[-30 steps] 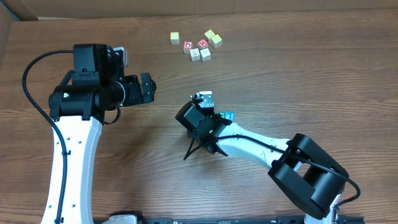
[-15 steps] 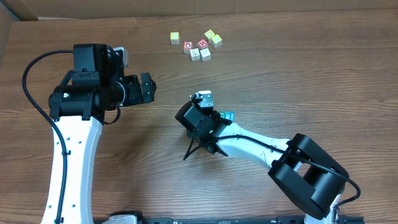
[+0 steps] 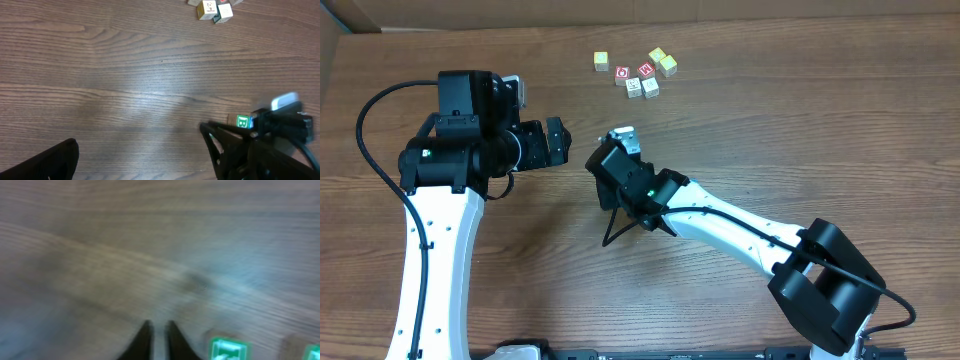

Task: Flip 5 blocks
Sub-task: 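Carry the green block to the row and rotate it while lowering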

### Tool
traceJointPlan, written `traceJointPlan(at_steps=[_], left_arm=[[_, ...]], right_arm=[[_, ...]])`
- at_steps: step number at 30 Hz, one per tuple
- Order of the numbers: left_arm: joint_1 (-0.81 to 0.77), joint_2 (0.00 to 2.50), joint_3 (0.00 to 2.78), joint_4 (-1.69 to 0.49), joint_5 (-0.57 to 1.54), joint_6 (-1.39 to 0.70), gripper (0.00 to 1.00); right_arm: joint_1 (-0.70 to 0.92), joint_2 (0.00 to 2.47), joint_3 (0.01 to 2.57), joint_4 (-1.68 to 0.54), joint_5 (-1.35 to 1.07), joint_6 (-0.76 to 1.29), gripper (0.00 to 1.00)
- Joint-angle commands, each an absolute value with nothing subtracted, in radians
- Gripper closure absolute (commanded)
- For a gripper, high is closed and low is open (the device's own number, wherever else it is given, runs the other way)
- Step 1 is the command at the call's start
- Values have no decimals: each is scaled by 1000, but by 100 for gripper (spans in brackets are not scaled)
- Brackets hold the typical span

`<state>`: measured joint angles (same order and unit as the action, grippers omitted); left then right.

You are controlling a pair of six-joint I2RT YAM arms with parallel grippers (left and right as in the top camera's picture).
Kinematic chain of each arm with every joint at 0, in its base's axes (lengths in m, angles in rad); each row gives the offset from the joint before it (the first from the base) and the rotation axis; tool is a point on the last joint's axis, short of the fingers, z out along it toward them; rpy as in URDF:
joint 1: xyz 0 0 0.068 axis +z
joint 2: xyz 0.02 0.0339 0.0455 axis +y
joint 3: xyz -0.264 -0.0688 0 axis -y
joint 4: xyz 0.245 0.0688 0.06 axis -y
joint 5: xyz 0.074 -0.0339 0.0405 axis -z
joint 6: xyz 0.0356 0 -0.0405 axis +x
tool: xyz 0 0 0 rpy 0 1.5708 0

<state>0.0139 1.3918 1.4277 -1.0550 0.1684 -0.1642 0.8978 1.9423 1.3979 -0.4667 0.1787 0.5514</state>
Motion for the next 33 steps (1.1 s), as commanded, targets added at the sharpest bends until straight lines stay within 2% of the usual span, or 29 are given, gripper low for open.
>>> traceJointPlan(at_steps=[1, 9, 33], left_arm=[[13, 1394, 1446, -1055, 169, -157, 0], [13, 1394, 1446, -1055, 169, -157, 0], [13, 1394, 1446, -1054, 169, -157, 0]], right_arm=[[910, 1964, 1413, -471, 58, 553, 96], [932, 2096, 1413, -507, 130, 555, 96], [910, 2096, 1464, -608, 313, 579, 96]])
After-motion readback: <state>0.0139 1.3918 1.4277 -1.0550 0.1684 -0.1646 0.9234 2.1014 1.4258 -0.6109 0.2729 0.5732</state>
